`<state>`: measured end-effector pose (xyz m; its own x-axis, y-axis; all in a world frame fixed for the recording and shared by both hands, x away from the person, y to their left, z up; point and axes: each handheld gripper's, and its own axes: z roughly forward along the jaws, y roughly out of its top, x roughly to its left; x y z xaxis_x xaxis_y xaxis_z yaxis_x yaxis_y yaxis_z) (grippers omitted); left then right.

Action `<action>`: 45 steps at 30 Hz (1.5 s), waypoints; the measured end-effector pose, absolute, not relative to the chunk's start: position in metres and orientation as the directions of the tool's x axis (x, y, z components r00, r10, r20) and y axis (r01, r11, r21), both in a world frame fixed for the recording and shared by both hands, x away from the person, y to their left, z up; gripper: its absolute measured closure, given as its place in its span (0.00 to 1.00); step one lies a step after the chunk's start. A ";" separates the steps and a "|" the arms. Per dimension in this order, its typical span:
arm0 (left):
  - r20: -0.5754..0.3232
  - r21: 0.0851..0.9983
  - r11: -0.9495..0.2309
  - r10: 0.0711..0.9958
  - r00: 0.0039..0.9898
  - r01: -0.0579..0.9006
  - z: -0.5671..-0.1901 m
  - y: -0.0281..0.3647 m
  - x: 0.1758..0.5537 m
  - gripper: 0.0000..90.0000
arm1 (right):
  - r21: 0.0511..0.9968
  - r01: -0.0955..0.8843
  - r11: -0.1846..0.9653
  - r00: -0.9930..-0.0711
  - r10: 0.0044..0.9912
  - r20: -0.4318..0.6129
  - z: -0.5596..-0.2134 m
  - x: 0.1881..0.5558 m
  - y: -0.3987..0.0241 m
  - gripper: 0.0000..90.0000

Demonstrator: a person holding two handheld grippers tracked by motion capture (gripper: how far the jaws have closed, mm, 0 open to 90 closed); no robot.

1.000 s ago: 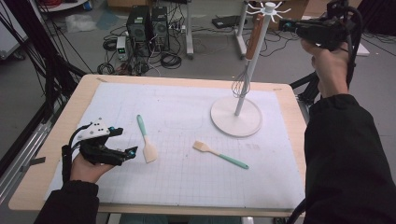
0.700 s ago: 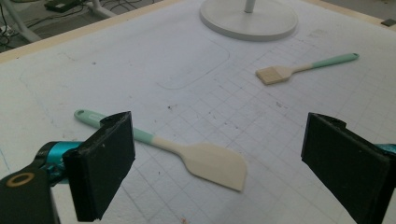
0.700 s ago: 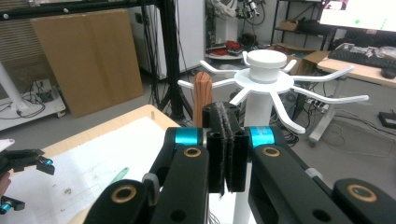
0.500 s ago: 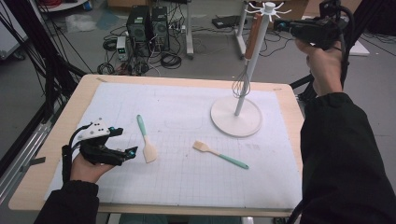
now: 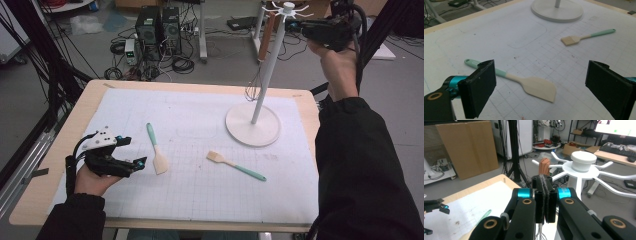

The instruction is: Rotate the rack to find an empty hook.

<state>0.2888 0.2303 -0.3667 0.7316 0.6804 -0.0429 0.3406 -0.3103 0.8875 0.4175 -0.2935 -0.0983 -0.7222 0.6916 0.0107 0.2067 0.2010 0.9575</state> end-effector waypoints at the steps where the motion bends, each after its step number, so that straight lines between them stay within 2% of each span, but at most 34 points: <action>1: -0.045 0.887 -0.310 0.679 0.733 0.341 -0.367 0.230 0.289 0.11 | 0.957 0.210 0.201 -0.722 0.692 0.013 -0.098 0.418 -0.292 0.99; 15: -0.045 0.891 -0.303 0.682 0.730 0.338 -0.365 0.231 0.288 0.11 | 0.962 0.195 0.192 -0.734 0.679 0.013 -0.100 0.403 -0.294 0.98; 35: -0.049 0.890 -0.302 0.682 0.730 0.341 -0.366 0.232 0.288 0.11 | 0.970 0.189 0.153 -0.787 0.615 0.057 -0.117 0.378 -0.290 0.63; 45: -0.047 0.887 -0.307 0.683 0.729 0.344 -0.366 0.232 0.287 0.11 | 0.969 0.193 0.155 -0.807 0.587 0.067 -0.130 0.373 -0.280 0.56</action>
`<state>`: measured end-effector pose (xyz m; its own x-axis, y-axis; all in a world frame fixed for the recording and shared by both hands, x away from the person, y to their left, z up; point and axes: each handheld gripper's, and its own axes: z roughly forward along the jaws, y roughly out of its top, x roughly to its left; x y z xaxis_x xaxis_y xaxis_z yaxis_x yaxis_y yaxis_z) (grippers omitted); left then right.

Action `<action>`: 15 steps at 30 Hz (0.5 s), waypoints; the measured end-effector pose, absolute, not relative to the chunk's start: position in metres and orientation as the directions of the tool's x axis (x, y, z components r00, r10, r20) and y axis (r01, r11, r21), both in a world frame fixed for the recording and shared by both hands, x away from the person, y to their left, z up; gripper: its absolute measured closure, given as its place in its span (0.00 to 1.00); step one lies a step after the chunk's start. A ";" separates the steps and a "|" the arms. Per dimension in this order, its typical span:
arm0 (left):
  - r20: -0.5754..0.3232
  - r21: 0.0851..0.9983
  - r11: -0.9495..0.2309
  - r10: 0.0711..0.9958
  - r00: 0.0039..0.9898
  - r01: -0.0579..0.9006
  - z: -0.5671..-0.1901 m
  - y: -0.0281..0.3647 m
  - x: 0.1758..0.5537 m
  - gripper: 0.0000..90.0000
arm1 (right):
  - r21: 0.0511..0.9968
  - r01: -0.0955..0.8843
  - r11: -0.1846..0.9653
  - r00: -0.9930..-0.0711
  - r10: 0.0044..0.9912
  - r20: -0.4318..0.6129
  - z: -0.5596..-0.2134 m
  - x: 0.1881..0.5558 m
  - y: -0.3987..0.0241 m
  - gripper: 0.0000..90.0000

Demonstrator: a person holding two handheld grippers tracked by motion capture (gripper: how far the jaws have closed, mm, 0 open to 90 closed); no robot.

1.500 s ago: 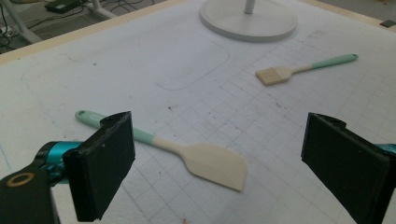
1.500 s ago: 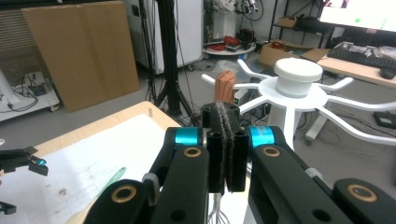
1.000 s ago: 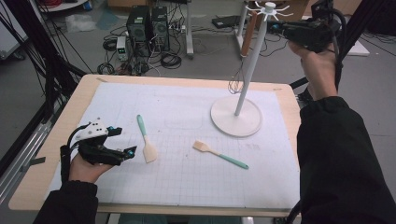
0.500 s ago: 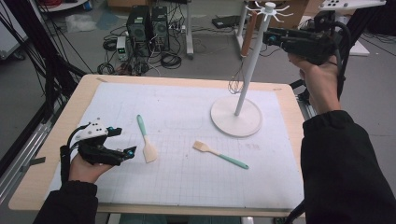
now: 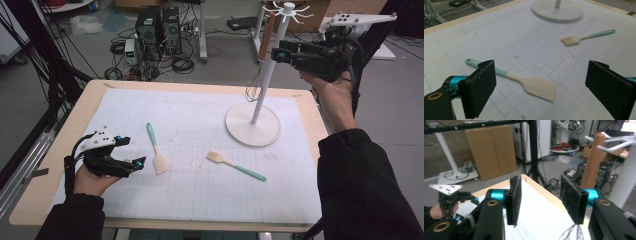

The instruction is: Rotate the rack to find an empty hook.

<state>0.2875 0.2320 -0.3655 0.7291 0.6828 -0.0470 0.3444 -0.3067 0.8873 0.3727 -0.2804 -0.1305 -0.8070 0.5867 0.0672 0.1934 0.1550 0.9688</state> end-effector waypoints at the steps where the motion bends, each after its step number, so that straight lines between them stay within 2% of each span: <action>1: -0.047 0.887 -0.306 0.683 0.729 0.345 -0.366 0.232 0.287 0.11 | 0.968 0.195 0.155 -0.807 0.586 0.069 -0.131 0.372 -0.279 0.55; 15: -0.040 0.886 -0.314 0.681 0.731 0.342 -0.365 0.230 0.286 0.11 | 0.962 0.203 0.180 -0.829 0.555 0.071 -0.149 0.359 -0.270 0.53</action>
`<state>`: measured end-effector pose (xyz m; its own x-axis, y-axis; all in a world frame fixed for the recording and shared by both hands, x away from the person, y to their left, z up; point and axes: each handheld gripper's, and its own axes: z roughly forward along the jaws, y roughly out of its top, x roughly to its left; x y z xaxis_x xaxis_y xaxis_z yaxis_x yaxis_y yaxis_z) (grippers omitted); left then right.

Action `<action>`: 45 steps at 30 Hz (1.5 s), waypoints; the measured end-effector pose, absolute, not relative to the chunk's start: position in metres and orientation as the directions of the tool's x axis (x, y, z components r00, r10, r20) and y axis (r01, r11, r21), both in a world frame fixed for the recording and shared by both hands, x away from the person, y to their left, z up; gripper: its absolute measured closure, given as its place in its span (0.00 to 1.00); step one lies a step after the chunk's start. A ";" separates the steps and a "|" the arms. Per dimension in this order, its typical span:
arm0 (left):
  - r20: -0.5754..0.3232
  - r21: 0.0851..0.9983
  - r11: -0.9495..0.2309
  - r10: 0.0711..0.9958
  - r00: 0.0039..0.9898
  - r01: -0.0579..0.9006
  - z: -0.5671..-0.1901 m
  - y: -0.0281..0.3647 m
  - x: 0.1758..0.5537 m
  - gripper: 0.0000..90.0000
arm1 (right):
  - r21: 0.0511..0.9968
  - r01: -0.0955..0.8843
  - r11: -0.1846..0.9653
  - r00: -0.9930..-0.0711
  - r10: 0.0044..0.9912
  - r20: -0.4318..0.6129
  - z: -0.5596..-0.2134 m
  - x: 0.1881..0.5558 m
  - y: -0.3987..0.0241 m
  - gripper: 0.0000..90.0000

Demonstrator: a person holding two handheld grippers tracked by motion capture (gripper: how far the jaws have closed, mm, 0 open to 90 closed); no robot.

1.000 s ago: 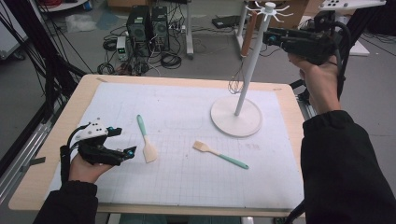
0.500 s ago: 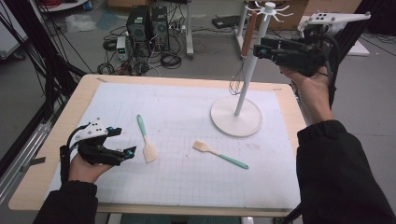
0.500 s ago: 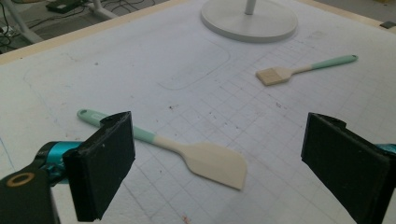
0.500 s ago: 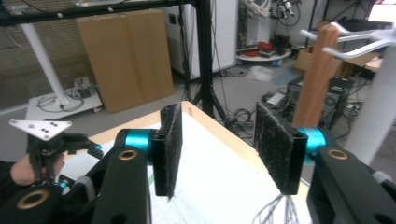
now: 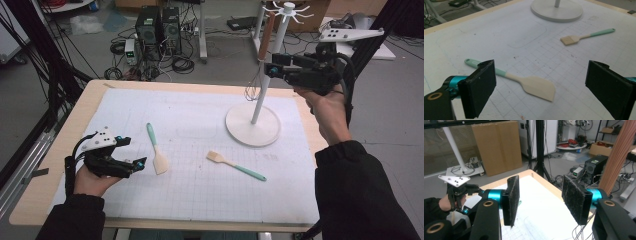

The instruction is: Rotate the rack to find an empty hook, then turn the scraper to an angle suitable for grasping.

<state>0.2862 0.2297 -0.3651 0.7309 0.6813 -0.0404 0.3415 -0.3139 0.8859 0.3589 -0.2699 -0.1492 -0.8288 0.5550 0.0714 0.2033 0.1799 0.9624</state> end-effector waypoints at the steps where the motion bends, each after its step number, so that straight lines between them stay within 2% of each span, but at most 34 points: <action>1: -0.040 0.886 -0.314 0.680 0.732 0.340 -0.365 0.230 0.287 0.11 | 0.962 0.206 0.182 -0.829 0.554 0.073 -0.151 0.358 -0.270 0.53; 20: -0.043 0.880 -0.317 0.688 0.724 0.353 -0.367 0.232 0.288 0.14 | 0.958 0.236 0.163 -0.829 0.549 0.111 -0.200 0.341 -0.269 0.37; 30: -0.035 0.877 -0.327 0.687 0.725 0.352 -0.369 0.229 0.289 0.20 | 0.958 0.221 0.182 -0.834 0.544 0.090 -0.227 0.324 -0.269 0.35; 34: -0.036 0.872 -0.335 0.684 0.729 0.358 -0.370 0.230 0.291 0.24 | 0.960 0.222 0.172 -0.834 0.543 0.096 -0.236 0.317 -0.272 0.35; 37: -0.064 0.876 -0.309 0.688 0.723 0.371 -0.372 0.232 0.293 0.32 | 0.962 0.219 0.165 -0.834 0.544 0.096 -0.244 0.312 -0.274 0.34; 45: -0.056 0.875 -0.317 0.684 0.727 0.366 -0.374 0.233 0.294 0.43 | 0.951 0.249 0.184 -0.827 0.552 0.110 -0.267 0.303 -0.273 0.33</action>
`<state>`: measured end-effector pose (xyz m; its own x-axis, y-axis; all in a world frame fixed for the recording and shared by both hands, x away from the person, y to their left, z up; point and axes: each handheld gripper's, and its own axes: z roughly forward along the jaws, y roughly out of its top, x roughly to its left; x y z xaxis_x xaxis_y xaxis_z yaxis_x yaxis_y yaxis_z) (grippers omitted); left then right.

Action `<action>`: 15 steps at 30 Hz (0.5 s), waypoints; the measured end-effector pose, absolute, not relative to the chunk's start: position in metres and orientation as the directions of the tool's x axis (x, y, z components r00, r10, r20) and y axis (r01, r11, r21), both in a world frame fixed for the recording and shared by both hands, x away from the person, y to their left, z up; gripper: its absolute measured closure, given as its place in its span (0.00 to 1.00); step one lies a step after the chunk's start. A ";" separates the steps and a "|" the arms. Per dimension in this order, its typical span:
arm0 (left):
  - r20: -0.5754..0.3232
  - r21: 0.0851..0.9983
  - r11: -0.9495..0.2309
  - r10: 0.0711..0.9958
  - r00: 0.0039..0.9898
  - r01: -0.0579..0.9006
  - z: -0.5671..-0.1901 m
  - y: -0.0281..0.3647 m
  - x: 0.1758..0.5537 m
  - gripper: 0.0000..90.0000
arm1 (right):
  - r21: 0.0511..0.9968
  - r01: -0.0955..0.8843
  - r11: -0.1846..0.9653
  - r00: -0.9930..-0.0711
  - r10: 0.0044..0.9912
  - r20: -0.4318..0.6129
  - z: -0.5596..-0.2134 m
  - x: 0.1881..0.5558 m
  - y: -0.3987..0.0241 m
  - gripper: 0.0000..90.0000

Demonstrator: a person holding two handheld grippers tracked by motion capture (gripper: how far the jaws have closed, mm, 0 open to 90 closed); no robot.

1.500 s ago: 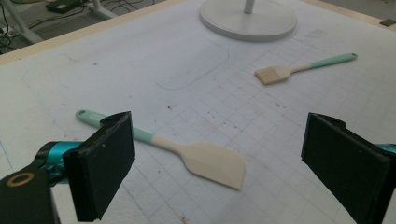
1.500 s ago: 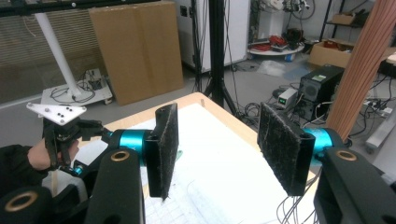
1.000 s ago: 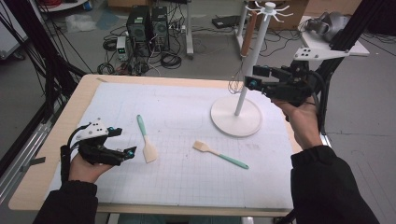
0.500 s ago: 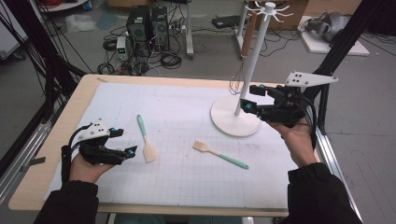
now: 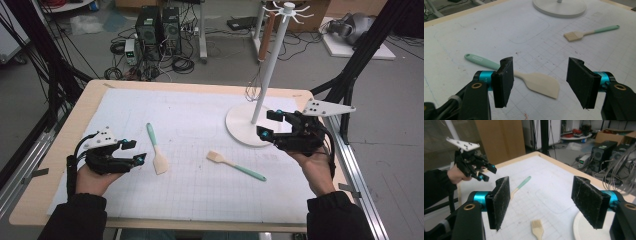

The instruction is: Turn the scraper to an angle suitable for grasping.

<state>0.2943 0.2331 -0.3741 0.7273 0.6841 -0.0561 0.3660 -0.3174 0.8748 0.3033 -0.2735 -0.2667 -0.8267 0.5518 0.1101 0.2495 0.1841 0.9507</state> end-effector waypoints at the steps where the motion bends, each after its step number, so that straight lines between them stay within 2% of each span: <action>1: -0.058 0.874 -0.317 0.683 0.728 0.367 -0.374 0.233 0.295 0.44 | 0.951 0.249 0.185 -0.825 0.555 0.108 -0.269 0.303 -0.274 0.33; 15: -0.064 0.853 -0.348 0.670 0.739 0.389 -0.387 0.235 0.307 0.71 | 0.942 0.268 0.201 -0.814 0.570 0.110 -0.302 0.296 -0.274 0.31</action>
<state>0.3073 0.2354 -0.3865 0.7393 0.6704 -0.0639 0.3890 -0.3476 0.8531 0.2959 -0.2740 -0.3019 -0.8143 0.5699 0.1099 0.2681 0.2014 0.9421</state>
